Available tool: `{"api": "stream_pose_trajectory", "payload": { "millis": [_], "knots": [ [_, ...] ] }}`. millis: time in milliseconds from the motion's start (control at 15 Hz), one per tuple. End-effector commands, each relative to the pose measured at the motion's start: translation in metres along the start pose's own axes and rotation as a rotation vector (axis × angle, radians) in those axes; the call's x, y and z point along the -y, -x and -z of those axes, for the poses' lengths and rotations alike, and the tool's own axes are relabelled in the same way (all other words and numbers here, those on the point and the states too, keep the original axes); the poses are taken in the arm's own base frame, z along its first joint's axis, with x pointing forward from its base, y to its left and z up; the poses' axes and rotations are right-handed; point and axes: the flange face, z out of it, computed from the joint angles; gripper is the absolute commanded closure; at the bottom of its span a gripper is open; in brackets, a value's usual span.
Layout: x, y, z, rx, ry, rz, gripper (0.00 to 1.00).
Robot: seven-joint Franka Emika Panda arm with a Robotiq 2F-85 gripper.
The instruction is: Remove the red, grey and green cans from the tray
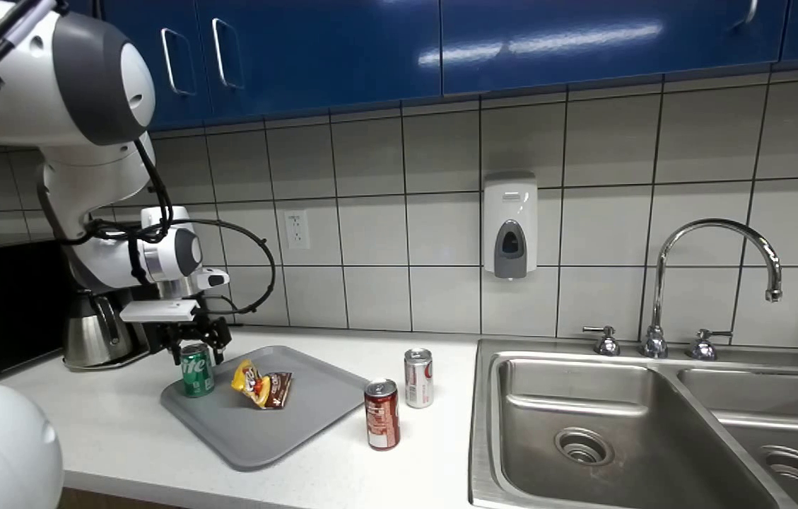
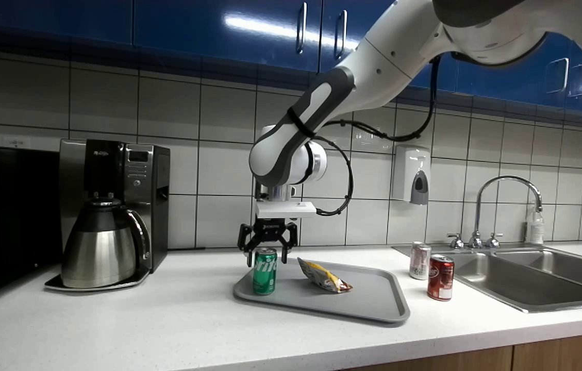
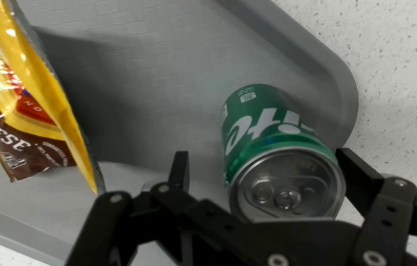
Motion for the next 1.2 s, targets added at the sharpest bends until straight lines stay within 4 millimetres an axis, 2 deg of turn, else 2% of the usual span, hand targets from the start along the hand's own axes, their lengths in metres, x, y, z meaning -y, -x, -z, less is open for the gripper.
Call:
{"api": "stream_pose_trajectory", "payload": {
  "millis": [0,67,133,200,267,400,600,1133],
  "knots": [
    [0.001,-0.008,0.003,0.010,0.013,0.023,0.00],
    [0.001,-0.008,0.003,0.011,0.011,0.025,0.00],
    [0.001,-0.008,0.003,0.012,0.012,0.026,0.09],
    [0.001,-0.008,0.003,0.013,0.012,0.028,0.10],
    [0.001,-0.007,0.003,0.013,0.014,0.029,0.34],
    [0.001,-0.007,0.003,0.013,0.014,0.031,0.36],
    [0.002,-0.006,0.003,0.015,0.014,0.035,0.60],
    [0.001,-0.013,0.017,-0.011,0.015,0.035,0.62]
  ]
}}
